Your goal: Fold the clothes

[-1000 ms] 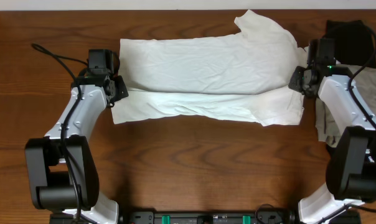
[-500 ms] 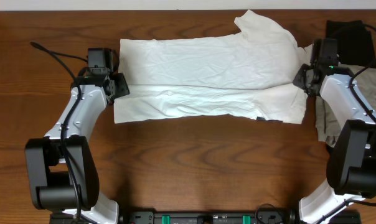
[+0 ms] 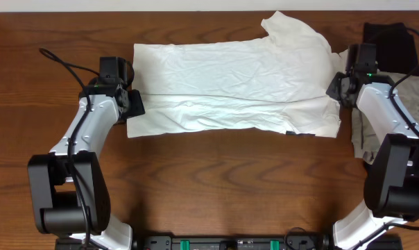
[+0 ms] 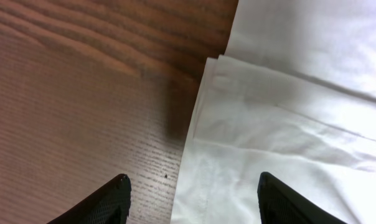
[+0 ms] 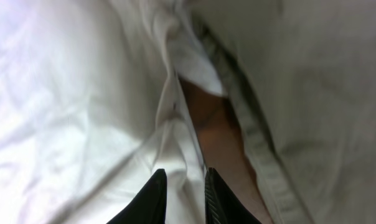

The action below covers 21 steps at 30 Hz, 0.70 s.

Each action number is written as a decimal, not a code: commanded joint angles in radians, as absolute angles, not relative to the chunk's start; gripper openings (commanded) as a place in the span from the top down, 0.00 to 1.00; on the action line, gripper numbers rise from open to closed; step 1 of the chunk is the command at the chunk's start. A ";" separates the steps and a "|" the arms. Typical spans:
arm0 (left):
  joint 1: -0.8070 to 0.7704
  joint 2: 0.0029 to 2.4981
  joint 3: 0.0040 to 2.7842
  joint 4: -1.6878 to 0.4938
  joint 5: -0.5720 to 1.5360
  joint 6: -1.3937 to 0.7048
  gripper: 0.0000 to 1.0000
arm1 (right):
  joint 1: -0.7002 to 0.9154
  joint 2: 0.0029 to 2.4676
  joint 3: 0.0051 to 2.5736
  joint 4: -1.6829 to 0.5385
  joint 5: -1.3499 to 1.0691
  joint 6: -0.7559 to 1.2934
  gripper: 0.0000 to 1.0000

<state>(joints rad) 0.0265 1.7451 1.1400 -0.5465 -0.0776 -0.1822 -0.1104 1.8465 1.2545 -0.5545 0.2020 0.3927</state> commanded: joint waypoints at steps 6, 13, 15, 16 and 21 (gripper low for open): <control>0.033 1.748 1.137 -0.569 -0.013 -0.169 0.34 | -0.120 1.711 1.260 -0.737 0.132 0.278 0.78; 0.032 1.742 1.137 -0.630 0.154 -0.169 0.38 | -0.120 1.713 1.260 -0.880 0.120 0.253 0.84; 0.026 1.743 1.137 -0.658 0.172 -0.168 0.38 | -0.120 1.713 1.258 -0.908 0.125 0.253 0.80; 0.021 1.743 1.137 -0.670 0.173 -0.168 0.38 | -0.120 1.713 1.253 -0.913 0.127 0.253 0.79; -0.019 1.743 1.137 -0.666 0.172 -0.168 0.37 | -0.120 1.719 1.223 -0.873 0.123 0.253 0.76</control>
